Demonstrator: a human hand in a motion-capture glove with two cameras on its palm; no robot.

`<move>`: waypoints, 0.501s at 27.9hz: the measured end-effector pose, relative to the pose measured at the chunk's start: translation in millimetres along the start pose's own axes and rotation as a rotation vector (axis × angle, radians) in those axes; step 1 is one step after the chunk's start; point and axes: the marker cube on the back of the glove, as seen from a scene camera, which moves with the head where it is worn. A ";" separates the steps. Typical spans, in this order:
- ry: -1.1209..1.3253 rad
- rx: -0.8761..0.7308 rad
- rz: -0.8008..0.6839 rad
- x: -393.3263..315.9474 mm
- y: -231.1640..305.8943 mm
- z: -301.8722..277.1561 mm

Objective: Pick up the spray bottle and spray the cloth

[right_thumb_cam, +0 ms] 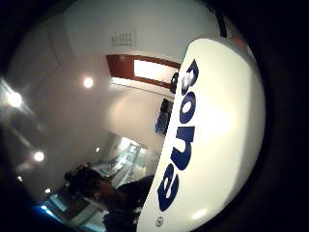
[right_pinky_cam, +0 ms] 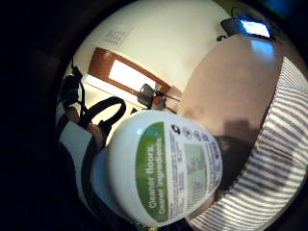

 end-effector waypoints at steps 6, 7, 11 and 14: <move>-0.018 -0.019 -0.008 7.1 -5.6 9.3; -0.021 -0.023 -0.008 8.6 -6.2 11.2; -0.042 -0.042 0.009 14.3 -4.9 17.7; -0.056 -0.055 0.017 17.0 -3.8 20.1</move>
